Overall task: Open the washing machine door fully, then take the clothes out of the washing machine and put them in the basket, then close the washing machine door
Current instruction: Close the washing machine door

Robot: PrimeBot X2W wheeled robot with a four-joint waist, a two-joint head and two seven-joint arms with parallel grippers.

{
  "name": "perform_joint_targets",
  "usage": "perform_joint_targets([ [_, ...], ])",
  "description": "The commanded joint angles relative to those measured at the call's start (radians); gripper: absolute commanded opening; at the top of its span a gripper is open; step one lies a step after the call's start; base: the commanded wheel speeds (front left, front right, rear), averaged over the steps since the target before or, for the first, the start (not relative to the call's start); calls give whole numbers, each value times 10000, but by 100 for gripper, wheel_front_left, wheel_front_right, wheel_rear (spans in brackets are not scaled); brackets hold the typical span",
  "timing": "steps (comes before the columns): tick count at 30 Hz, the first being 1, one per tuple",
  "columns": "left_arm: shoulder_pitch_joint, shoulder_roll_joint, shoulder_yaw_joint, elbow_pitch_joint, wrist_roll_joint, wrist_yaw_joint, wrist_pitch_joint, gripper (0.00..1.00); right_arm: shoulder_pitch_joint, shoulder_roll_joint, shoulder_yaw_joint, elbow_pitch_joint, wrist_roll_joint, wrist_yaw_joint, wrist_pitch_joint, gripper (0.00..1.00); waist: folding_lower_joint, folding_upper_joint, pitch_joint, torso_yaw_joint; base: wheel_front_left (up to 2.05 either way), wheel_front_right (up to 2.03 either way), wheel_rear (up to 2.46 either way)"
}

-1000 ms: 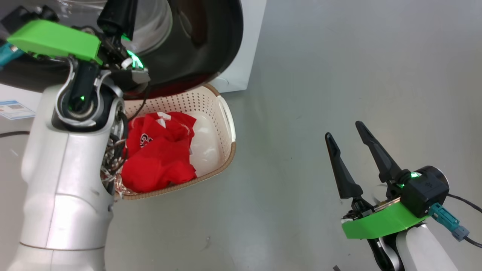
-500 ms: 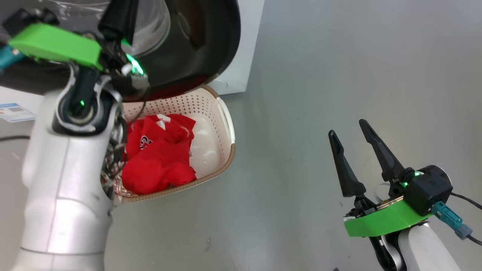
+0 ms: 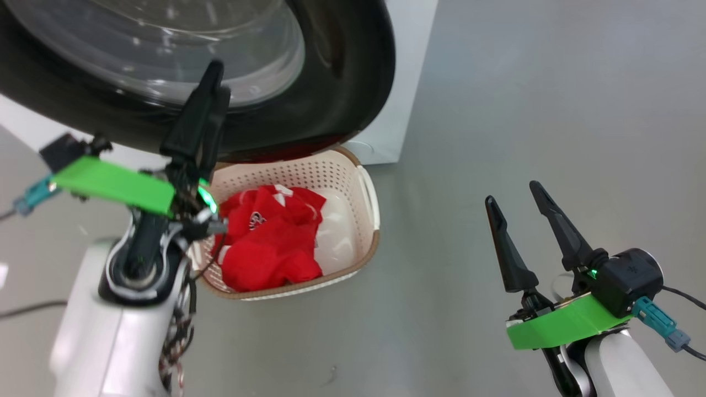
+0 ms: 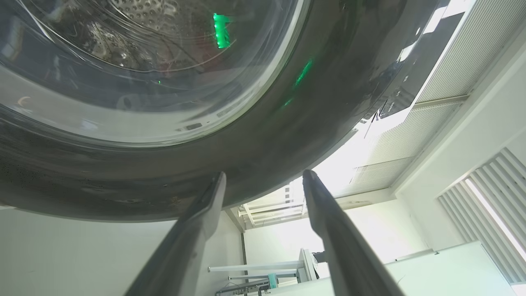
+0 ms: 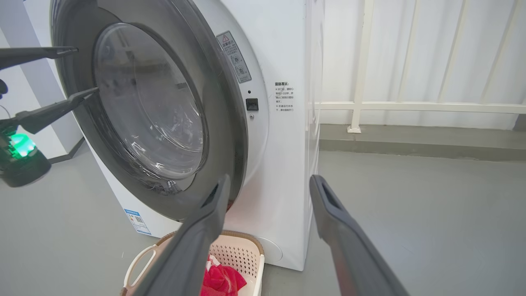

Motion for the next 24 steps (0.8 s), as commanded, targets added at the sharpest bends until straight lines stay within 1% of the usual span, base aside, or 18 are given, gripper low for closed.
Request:
perform_joint_targets([
  [1,320,355,255,-526,180,30,-178,100,57,-14,222,-191,-4,63,-65,100,0,-1,-329,353,0,0,0],
  [5,1313,502,236,-1325,715,30,-681,100,135,-14,214,-121,-21,63,-65,100,0,-1,-618,617,0,0,0],
  [8,2083,637,227,-1863,1333,83,-1243,100,205,-14,207,-73,-21,63,-65,100,0,-1,-860,764,0,0,0],
  [11,2858,895,154,-2344,2120,78,-1767,100,294,-14,216,-34,17,63,-65,100,0,-1,-1112,853,0,0,0],
  [15,3762,1339,-7,-2846,3498,133,-2564,100,434,-14,219,15,53,63,-65,100,0,-1,-1433,942,0,0,0],
  [17,4179,1473,-114,-3090,4085,184,-2913,100,517,-14,211,28,63,63,-65,100,0,-1,-1599,970,0,0,0],
  [20,4741,1827,-300,-3387,5202,355,-3433,100,640,-14,187,42,69,63,-65,100,0,-1,-1832,988,0,0,0],
  [22,5092,2014,-374,-3500,5764,482,-3649,100,716,-14,162,30,58,63,-65,100,0,-1,-1975,978,0,0,0],
  [24,5415,2196,-440,-3625,6420,673,-3848,100,787,-14,136,28,41,63,-65,100,0,-1,-2107,963,0,0,0],
])
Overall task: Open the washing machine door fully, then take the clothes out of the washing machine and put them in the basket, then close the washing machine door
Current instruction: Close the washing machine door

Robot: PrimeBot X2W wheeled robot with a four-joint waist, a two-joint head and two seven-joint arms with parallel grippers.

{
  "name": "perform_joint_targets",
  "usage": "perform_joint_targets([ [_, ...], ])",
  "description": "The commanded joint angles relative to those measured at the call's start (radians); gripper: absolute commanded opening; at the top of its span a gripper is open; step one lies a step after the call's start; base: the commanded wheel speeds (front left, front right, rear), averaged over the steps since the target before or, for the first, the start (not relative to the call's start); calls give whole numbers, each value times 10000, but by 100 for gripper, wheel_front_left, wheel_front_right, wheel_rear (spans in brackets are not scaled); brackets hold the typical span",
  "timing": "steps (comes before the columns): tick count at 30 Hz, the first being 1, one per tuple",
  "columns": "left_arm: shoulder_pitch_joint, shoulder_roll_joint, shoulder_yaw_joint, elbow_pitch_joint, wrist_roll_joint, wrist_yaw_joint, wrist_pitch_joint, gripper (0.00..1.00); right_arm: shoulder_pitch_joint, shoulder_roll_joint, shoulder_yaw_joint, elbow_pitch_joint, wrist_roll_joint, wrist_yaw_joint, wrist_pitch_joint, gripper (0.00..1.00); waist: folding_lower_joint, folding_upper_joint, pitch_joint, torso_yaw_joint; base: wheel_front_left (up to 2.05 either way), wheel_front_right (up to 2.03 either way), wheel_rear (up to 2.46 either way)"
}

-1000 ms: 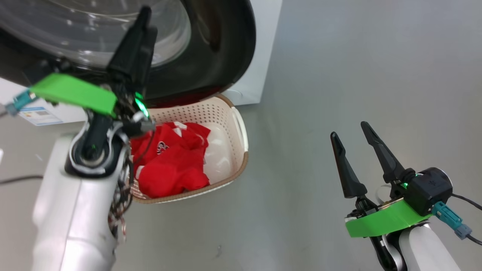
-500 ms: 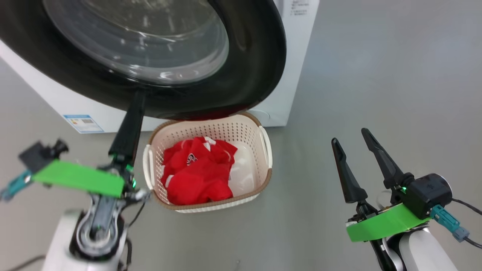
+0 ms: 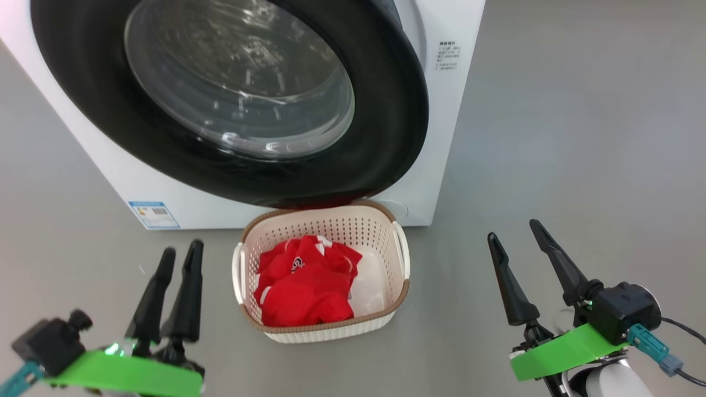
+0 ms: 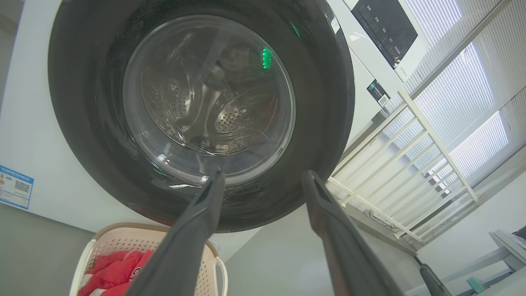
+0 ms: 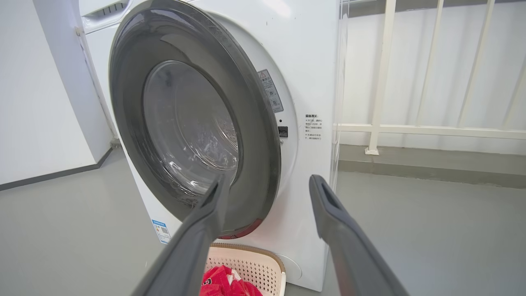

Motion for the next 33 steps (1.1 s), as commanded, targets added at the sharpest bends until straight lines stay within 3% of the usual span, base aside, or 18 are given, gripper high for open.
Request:
perform_joint_targets([
  [1,93,364,291,-417,553,187,-216,100,-40,-6,168,-261,29,63,-65,100,0,0,-262,10,0,0,0],
  [8,1124,507,348,-989,2824,947,-539,100,282,-6,62,-224,-32,63,-65,100,0,0,-766,-67,0,0,0],
  [15,1926,253,882,-1304,4696,1295,-572,100,540,-6,-16,-298,-57,63,-65,100,0,0,-1076,-250,0,0,0],
  [26,2590,-485,1794,-1189,6307,1001,-575,100,823,-6,35,-336,-259,63,-65,100,0,0,-1309,-495,0,0,0],
  [33,2780,-806,2291,-1083,6746,748,-576,100,839,-6,43,-360,-261,63,-65,100,0,0,-1367,-577,0,0,0],
])
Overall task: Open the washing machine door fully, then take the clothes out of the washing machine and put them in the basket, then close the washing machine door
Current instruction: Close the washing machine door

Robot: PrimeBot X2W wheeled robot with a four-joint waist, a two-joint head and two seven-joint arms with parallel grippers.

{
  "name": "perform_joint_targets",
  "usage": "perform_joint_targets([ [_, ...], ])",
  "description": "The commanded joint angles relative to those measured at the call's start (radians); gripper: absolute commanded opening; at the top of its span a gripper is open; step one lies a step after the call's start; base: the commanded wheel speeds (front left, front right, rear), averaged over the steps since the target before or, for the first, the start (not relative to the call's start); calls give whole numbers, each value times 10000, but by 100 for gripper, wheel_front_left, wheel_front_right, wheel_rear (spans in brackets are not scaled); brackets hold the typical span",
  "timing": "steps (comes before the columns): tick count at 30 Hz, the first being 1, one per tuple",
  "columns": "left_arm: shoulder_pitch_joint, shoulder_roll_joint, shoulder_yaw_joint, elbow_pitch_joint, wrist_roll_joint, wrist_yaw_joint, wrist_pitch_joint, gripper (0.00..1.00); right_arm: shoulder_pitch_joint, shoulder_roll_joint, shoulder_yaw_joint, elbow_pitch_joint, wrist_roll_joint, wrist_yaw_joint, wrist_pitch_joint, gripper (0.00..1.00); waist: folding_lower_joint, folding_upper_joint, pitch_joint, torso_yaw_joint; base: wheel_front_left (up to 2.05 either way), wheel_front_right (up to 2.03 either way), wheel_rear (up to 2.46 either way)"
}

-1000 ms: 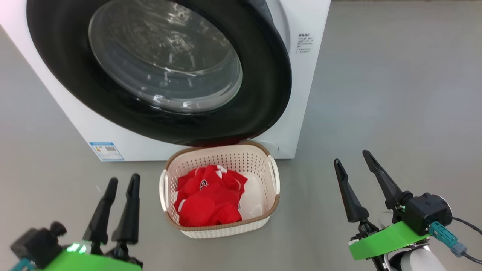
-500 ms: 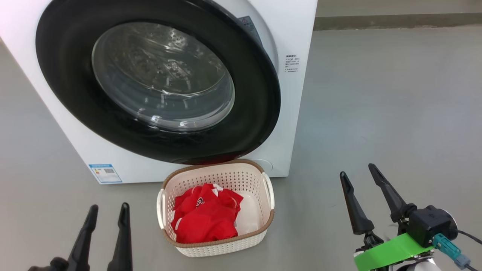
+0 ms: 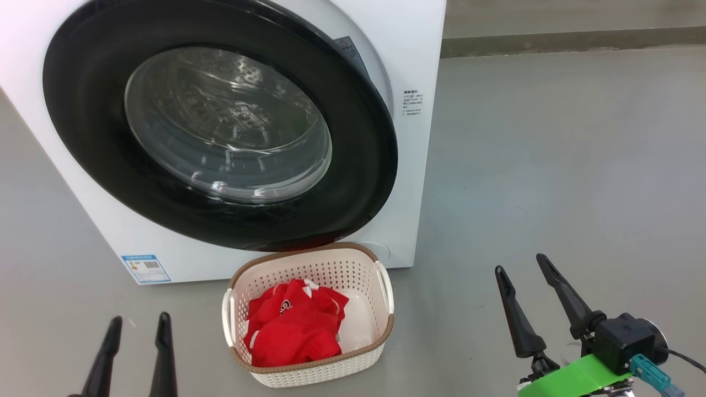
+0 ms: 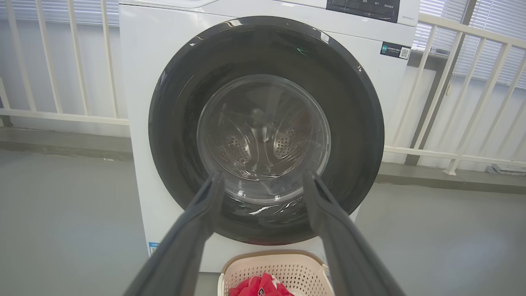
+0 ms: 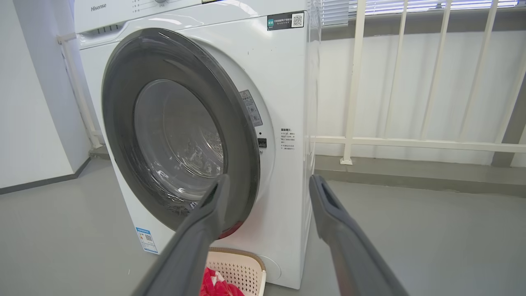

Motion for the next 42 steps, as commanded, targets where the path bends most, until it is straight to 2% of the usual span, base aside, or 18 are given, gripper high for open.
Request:
perform_joint_targets([
  [1,-132,65,447,-210,166,-85,-119,100,-188,-29,260,-268,-72,63,-65,100,0,0,3,-1,0,0,0],
  [10,-101,-150,567,-40,537,-359,-120,100,-149,-29,201,-286,-97,63,-65,100,0,0,56,121,0,0,0],
  [11,-105,-178,551,-31,568,-386,-120,100,-147,-29,201,-266,-109,63,-65,72,0,0,65,147,0,0,0],
  [12,-116,-218,532,-33,575,-425,-120,100,-148,-29,186,-244,-110,63,-65,18,0,0,79,180,0,0,0],
  [13,-152,-317,524,-76,481,-497,-120,100,-150,-29,156,-234,-118,63,-65,0,0,0,108,236,0,0,0],
  [28,-667,-890,126,-451,352,-1111,-120,100,-1530,-29,310,290,-759,63,-65,0,0,0,1343,1384,0,0,0],
  [42,-1877,-1209,-141,-500,108,-1528,-120,100,-4058,-29,524,910,-1321,63,-65,0,0,0,3090,2196,0,0,0],
])
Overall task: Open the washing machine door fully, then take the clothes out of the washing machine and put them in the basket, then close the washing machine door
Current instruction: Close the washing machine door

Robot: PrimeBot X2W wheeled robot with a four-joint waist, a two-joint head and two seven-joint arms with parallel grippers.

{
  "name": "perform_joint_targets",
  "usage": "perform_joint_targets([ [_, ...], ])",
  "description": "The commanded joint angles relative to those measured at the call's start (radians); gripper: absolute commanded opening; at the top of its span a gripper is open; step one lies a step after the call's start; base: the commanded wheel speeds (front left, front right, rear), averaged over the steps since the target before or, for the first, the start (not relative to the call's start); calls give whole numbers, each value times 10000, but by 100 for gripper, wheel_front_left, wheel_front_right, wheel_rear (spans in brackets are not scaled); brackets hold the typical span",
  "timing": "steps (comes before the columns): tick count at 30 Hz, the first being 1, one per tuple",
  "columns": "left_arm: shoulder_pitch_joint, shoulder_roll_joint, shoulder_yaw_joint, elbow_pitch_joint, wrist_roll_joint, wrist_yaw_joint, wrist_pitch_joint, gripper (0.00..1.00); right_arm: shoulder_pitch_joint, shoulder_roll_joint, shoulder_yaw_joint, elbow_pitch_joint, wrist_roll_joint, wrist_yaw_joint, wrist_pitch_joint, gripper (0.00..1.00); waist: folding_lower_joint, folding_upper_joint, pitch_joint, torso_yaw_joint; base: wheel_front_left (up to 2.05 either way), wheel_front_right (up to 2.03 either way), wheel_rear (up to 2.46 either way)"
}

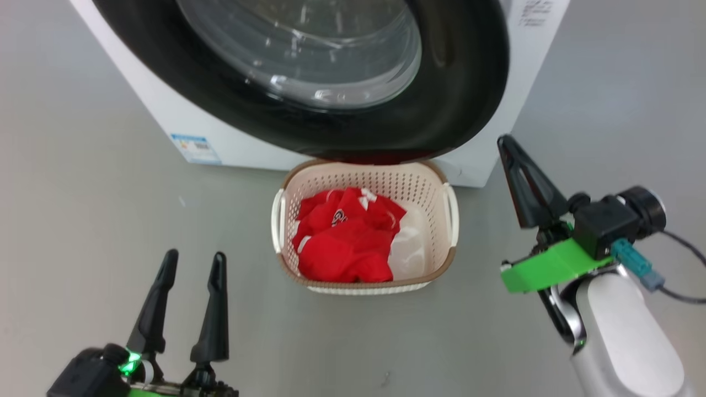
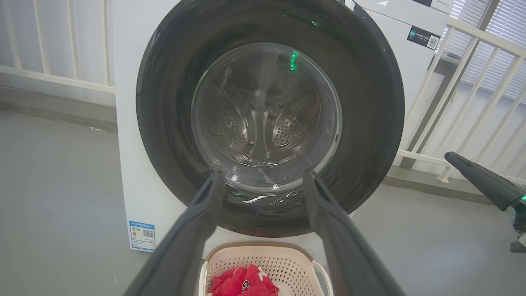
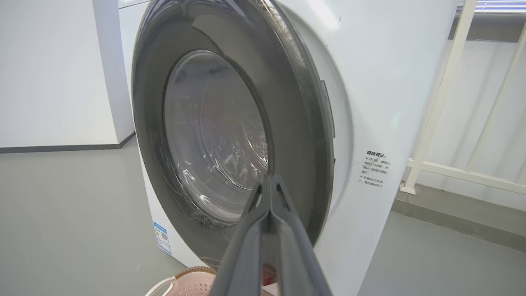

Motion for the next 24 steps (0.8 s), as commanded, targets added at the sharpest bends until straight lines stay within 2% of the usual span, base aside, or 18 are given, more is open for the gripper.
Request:
perform_joint_targets([
  [1,-366,41,276,-284,-95,-129,-89,100,-437,44,232,-109,-80,63,-63,0,0,0,533,390,0,0,0],
  [13,-947,15,-23,-359,-261,-239,-89,100,-2406,44,77,990,-28,63,-63,0,0,0,1484,872,0,0,0],
  [24,-1291,14,-188,-321,-168,-281,-89,100,-4137,-41,-797,1810,-573,63,-63,0,0,0,2087,1093,0,0,0],
])
